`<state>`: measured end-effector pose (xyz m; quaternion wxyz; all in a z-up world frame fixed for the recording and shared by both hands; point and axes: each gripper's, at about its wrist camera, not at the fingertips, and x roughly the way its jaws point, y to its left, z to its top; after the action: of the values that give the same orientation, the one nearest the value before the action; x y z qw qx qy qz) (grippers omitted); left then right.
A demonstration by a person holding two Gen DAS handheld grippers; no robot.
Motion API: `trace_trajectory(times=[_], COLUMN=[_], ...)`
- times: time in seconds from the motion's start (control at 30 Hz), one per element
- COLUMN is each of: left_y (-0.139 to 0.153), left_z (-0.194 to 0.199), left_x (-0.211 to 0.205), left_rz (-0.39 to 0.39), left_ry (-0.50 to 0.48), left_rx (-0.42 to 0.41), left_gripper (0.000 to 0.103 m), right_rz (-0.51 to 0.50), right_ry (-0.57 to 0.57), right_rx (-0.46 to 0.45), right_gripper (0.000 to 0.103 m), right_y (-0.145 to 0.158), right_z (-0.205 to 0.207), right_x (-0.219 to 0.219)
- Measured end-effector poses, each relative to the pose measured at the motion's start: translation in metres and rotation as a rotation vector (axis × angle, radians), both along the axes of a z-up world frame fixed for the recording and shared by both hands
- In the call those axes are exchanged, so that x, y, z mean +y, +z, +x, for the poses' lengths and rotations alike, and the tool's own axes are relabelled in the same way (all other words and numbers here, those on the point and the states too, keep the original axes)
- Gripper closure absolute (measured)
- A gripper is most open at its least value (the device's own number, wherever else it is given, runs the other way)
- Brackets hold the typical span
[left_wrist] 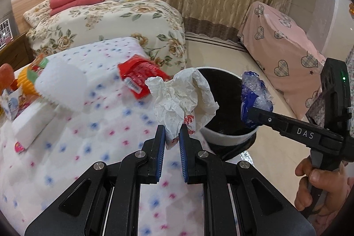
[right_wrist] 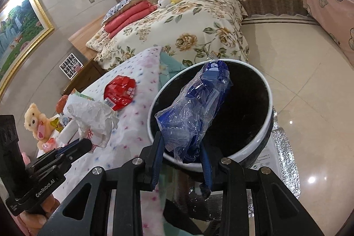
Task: Collect trash
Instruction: 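Carry tissue and blue bag over the black bin and open both tools to drop them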
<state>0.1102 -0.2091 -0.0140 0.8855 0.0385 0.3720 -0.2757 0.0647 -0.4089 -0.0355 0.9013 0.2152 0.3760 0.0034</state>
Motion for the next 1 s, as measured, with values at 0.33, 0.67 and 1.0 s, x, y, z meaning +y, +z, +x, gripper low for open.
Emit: trace_trajectory(times=[0.33,0.67,1.0], left_y=[-0.005,-0.012,-0.018], left_z=[0.017,0.032,0.04], left_x=[-0.033,-0.055,-0.07], left_rz=[0.014,0.025,0.036], left_ry=[-0.044,-0.062,-0.069], left_rx=[0.011,0.039,0.054], left_gripper=[0.091,0.091,0.09], right_rz=[0.004,0.015,0.007], right_ry=[0.002,0.003,0.005], right_rx=[0.039,0.068,0.081], right_gripper=[0.071,0.069,0.068], right_y=[-0.01,-0.019,-0.019], right_z=[0.016,0.027,0.034], right_x=[-0.027,-0.038,-0.044])
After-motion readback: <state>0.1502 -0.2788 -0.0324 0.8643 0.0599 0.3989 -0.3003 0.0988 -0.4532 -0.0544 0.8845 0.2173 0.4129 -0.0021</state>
